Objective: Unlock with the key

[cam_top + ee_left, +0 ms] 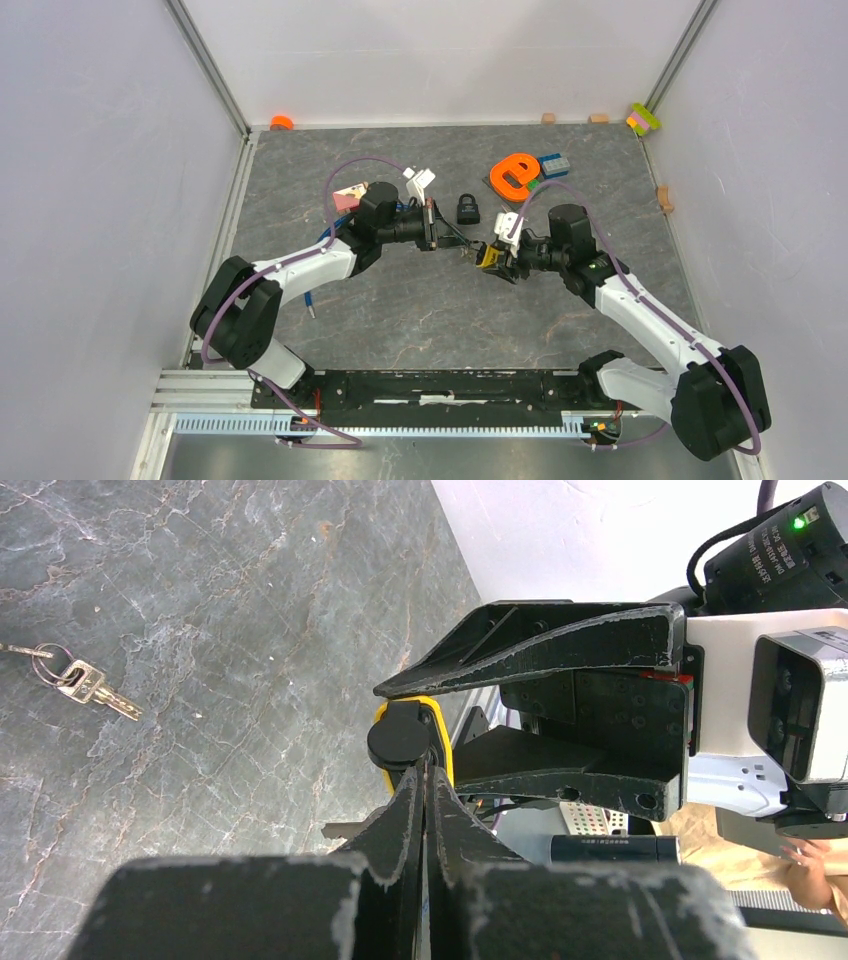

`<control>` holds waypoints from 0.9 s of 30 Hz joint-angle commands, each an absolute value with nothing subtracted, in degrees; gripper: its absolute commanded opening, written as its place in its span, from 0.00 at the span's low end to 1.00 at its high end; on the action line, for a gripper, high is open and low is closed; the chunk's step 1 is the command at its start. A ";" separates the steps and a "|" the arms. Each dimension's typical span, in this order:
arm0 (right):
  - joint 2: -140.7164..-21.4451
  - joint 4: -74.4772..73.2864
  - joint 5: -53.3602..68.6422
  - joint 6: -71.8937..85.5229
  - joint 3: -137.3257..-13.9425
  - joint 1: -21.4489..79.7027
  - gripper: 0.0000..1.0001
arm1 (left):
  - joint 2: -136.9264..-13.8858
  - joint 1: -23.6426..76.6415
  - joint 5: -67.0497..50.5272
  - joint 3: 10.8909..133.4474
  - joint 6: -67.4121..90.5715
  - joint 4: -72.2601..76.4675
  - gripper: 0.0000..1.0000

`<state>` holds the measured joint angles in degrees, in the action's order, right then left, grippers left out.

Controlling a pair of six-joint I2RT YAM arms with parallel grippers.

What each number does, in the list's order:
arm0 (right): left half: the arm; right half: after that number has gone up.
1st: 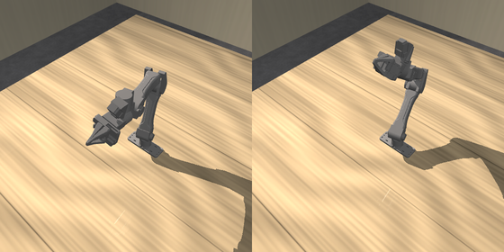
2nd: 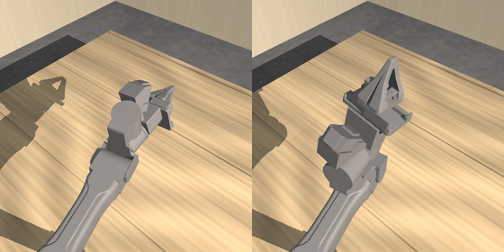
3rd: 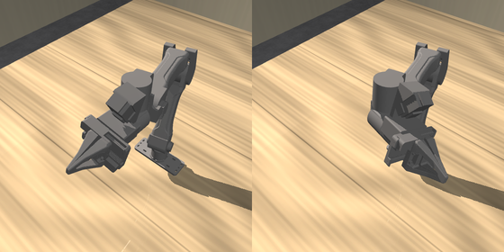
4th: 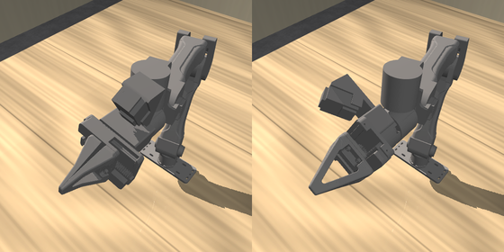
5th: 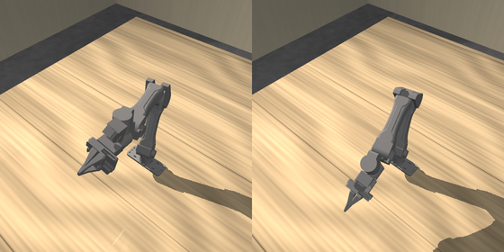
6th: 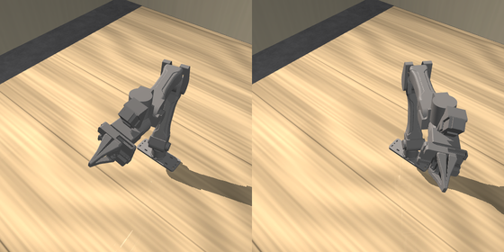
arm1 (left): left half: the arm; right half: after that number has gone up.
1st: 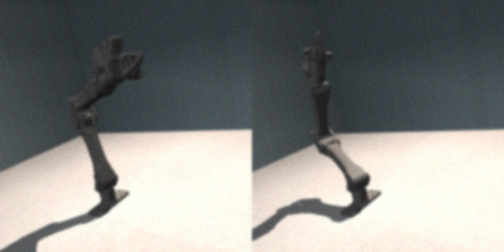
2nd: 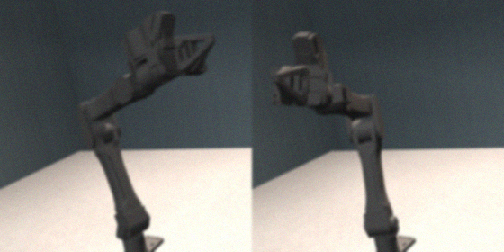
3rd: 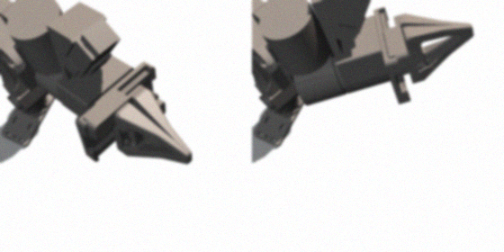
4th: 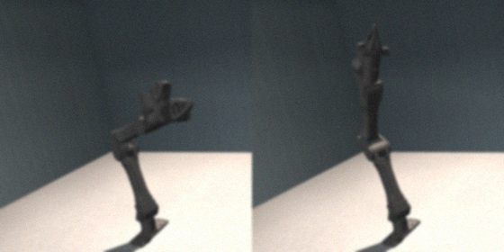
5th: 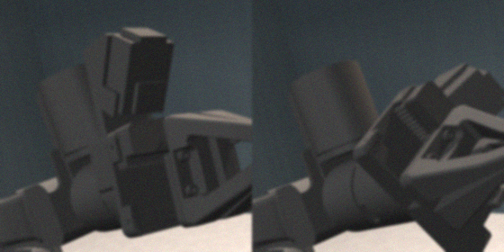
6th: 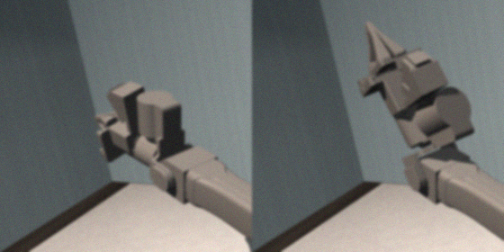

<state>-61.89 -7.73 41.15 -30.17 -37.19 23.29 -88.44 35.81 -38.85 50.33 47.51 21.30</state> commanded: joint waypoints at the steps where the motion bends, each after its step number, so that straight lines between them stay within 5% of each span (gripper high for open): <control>1: -61.61 -3.14 44.92 -29.86 -38.41 22.99 0.00 | -88.58 36.46 -38.25 52.04 48.16 22.85 0.02; 27: -61.61 -4.11 47.58 -30.50 -38.66 22.22 0.00 | -87.39 37.00 -37.42 51.33 44.70 20.56 0.02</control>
<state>-62.00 -7.35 44.64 -30.26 -37.19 22.55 -88.47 36.77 -37.98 50.33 47.11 20.29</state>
